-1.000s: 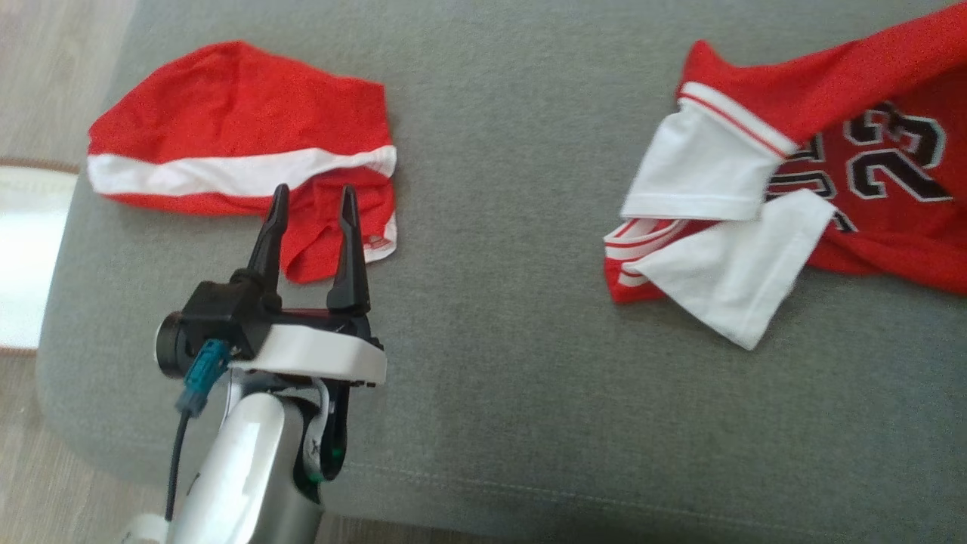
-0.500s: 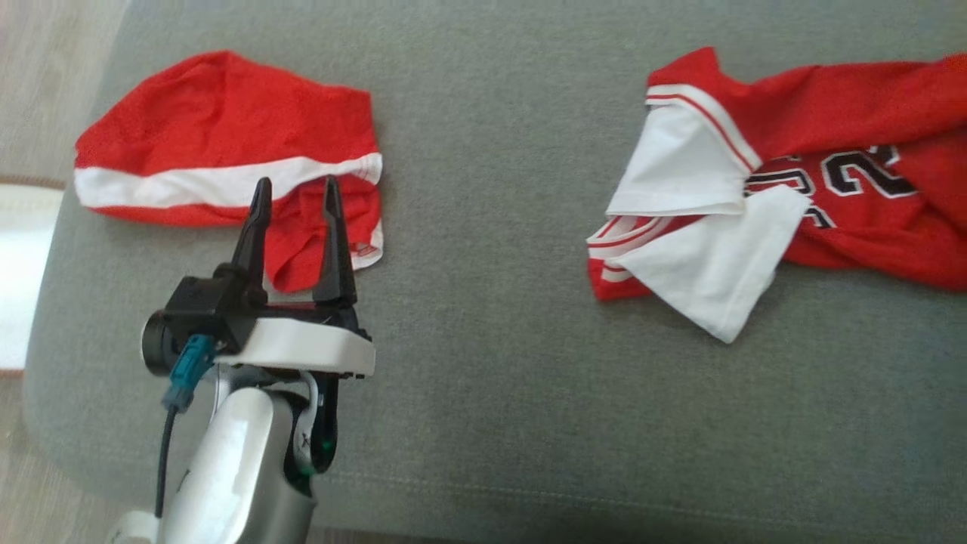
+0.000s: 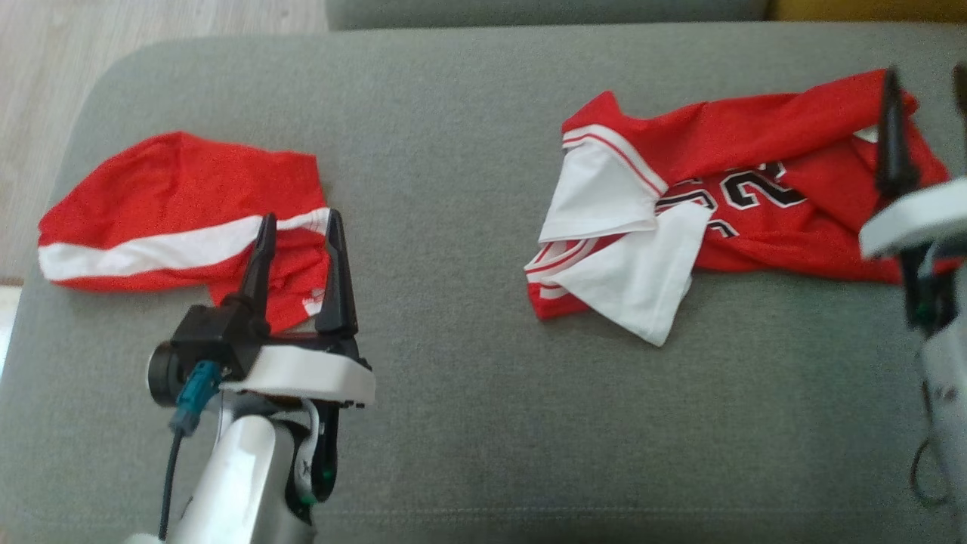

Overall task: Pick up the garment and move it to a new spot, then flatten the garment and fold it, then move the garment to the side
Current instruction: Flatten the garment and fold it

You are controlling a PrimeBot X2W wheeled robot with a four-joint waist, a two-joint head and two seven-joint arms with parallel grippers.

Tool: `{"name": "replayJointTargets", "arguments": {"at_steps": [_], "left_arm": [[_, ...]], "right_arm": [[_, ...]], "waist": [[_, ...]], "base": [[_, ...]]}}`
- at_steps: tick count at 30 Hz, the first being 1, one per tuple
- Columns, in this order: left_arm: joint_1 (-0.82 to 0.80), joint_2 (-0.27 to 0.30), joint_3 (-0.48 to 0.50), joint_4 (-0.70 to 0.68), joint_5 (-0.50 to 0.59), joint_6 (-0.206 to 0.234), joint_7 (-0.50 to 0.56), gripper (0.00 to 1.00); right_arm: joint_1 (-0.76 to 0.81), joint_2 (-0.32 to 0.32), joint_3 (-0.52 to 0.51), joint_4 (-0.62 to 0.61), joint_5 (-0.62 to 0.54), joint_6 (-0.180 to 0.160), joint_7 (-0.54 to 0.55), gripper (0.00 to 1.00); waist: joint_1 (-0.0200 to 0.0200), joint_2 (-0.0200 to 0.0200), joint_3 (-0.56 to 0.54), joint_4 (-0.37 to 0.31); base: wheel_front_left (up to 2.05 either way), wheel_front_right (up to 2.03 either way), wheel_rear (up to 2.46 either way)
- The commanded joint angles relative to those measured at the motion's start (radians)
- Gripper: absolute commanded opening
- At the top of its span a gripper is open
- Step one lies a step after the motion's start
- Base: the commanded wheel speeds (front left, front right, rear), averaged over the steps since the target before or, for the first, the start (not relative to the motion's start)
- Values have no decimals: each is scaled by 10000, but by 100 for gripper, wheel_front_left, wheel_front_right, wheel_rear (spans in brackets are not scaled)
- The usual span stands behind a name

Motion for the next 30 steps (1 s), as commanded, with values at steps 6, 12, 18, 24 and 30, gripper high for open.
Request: {"name": "replayJointTargets", "arguments": {"at_steps": [6,12,18,24,30], "left_arm": [[63,89,240,-344,-51,100,-76,100],[259,89,129,-392,-126,131,-76,100],[204,89,68,-395,-112,83,-76,100],[110,89,-2,-352,-115,57,-76,100],[50,89,-71,-295,-120,47,-76,100]], "right_arm": [[2261,820,-179,-1960,180,65,-191,100],[3835,1781,-512,-3104,-176,65,33,100],[4302,2157,-14,-3727,-163,65,535,100],[4619,2296,869,-3650,989,65,1541,100],[4506,2378,1062,-3109,1626,65,2227,100]], "waist": [[1,0,-509,-321],[1,0,-549,-436],[1,0,-425,-375],[1,0,-191,-67],[1,0,17,263]], "base": [[0,0,0],[0,0,0],[0,0,0],[0,0,0],[0,0,0]]}}
